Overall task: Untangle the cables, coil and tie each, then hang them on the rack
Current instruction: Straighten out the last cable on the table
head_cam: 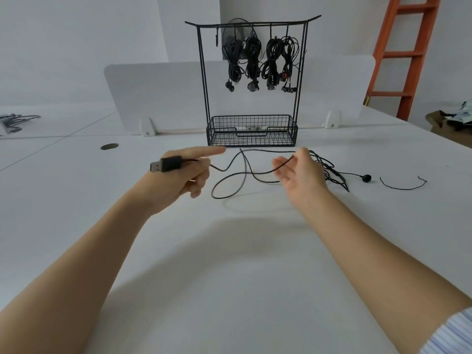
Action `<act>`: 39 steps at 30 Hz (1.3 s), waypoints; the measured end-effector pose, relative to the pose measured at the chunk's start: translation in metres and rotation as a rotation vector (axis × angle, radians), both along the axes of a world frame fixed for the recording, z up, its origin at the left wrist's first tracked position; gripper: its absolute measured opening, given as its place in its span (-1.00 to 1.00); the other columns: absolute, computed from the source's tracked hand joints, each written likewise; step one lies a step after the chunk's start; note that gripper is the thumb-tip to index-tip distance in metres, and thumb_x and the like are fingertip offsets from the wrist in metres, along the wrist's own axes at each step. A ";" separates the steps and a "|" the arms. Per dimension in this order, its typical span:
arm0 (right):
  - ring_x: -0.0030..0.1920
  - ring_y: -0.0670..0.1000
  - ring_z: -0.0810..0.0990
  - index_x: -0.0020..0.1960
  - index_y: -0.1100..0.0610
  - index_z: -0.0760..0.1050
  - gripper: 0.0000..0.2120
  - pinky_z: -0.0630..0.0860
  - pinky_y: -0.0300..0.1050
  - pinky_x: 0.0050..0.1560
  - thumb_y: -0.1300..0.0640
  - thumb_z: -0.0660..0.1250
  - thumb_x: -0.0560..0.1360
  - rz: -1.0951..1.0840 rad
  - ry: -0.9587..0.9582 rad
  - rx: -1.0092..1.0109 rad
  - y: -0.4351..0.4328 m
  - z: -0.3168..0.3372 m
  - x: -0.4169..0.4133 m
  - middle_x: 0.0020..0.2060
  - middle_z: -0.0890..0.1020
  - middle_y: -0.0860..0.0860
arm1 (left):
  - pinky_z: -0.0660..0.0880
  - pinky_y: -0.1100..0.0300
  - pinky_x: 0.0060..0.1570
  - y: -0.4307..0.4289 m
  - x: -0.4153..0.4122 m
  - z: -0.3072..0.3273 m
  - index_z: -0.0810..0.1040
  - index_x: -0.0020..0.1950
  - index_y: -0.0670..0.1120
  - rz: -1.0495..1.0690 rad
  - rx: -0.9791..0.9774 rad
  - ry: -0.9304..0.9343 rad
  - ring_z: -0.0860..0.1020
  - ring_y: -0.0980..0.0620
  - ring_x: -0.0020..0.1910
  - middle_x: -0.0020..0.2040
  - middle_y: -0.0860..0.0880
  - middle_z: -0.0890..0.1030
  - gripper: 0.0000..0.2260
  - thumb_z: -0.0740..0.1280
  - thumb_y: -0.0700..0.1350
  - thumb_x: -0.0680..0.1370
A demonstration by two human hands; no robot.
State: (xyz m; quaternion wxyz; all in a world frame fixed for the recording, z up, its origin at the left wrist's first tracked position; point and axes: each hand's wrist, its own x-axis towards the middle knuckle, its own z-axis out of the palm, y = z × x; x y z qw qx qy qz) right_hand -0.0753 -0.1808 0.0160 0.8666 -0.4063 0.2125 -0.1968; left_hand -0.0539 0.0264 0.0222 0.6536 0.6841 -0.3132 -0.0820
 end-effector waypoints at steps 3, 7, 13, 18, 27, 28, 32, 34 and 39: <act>-0.34 0.08 0.57 -0.29 0.21 0.25 -0.77 0.57 -0.12 -0.24 0.28 0.06 0.54 -0.076 -0.072 0.142 -0.020 0.001 0.002 -0.35 0.53 0.17 | 0.53 0.21 -0.19 0.006 0.001 -0.004 0.68 0.02 -0.05 -0.279 0.069 0.042 0.63 -0.01 -0.10 0.02 -0.01 0.67 -0.64 0.33 -0.38 0.33; -0.60 0.03 0.55 -0.25 0.21 0.22 -0.79 0.54 -0.21 -0.52 0.30 0.02 0.56 -0.182 -0.165 0.272 -0.049 0.004 0.004 -0.64 0.52 0.14 | 0.46 0.05 0.15 0.020 0.016 -0.006 0.45 0.29 -0.30 -0.703 0.162 0.156 0.46 -0.12 0.28 0.40 -0.11 0.40 -0.52 0.23 -0.34 0.35; -0.72 -0.11 0.17 -0.37 0.17 0.24 -0.76 0.02 -0.37 -0.66 0.32 0.03 0.47 -0.101 -0.127 0.039 -0.061 0.012 0.001 -0.66 0.45 -0.01 | 0.36 0.00 0.24 0.037 0.029 0.002 0.38 0.34 -0.32 -0.816 0.245 0.274 0.38 -0.18 0.34 0.46 -0.18 0.28 -0.03 0.16 0.49 0.32; -0.70 -0.11 0.11 -0.37 0.13 0.25 -0.75 0.01 -0.36 -0.65 0.27 0.04 0.47 -0.080 -0.172 -0.090 -0.062 0.018 -0.003 -0.66 0.39 -0.06 | 0.54 0.11 -0.02 0.033 0.023 0.004 0.67 -0.06 -0.25 -0.371 0.103 0.392 0.61 -0.08 -0.10 0.14 -0.16 0.61 -0.21 0.18 0.46 0.27; -0.66 -0.10 0.11 -0.39 0.13 0.20 -0.72 -0.01 -0.27 -0.59 0.26 0.03 0.50 0.147 -0.259 -0.278 -0.034 0.023 -0.010 -0.63 0.35 -0.05 | 0.10 0.35 -0.56 0.007 0.027 -0.007 0.40 -0.19 -0.07 0.635 0.226 0.118 0.19 0.08 -0.60 -0.54 0.02 0.27 -0.84 0.37 -0.17 0.49; -0.66 -0.10 0.10 -0.38 0.13 0.20 -0.72 -0.01 -0.27 -0.58 0.26 0.02 0.50 0.161 -0.264 -0.297 -0.032 0.023 -0.010 -0.63 0.34 -0.05 | 0.12 0.34 -0.56 0.007 0.028 -0.008 0.44 -0.16 -0.09 0.704 0.207 0.104 0.20 0.08 -0.61 -0.56 0.03 0.28 -0.87 0.33 -0.09 0.52; -0.64 -0.10 0.09 -0.43 0.13 0.18 -0.70 -0.02 -0.33 -0.57 0.29 0.03 0.47 0.174 -0.233 -0.495 -0.023 0.021 -0.011 -0.64 0.26 -0.05 | 0.01 0.40 -0.60 0.018 0.030 -0.005 0.51 -0.25 -0.12 0.521 -0.145 0.482 0.11 0.15 -0.68 -0.64 0.09 0.17 -0.68 0.11 -0.03 0.60; -0.63 -0.11 0.08 -0.43 0.11 0.16 -0.69 0.01 -0.36 -0.58 0.30 0.05 0.47 0.158 -0.198 -0.625 -0.018 0.018 -0.010 -0.65 0.22 -0.08 | 0.01 0.38 -0.60 0.023 0.028 -0.004 0.55 -0.39 -0.11 0.313 -0.272 0.644 0.14 0.13 -0.67 -0.60 0.07 0.19 -0.66 0.11 -0.07 0.49; -0.63 -0.17 0.24 -0.36 0.06 0.28 -0.73 0.16 -0.37 -0.56 0.26 0.15 0.49 0.082 -0.130 -1.115 -0.007 0.010 -0.013 -0.60 0.33 -0.13 | 0.08 0.34 -0.55 0.028 0.030 -0.007 0.68 -0.30 -0.15 0.269 -0.507 0.658 0.25 0.07 -0.54 -0.40 -0.03 0.47 -0.67 0.13 -0.08 0.32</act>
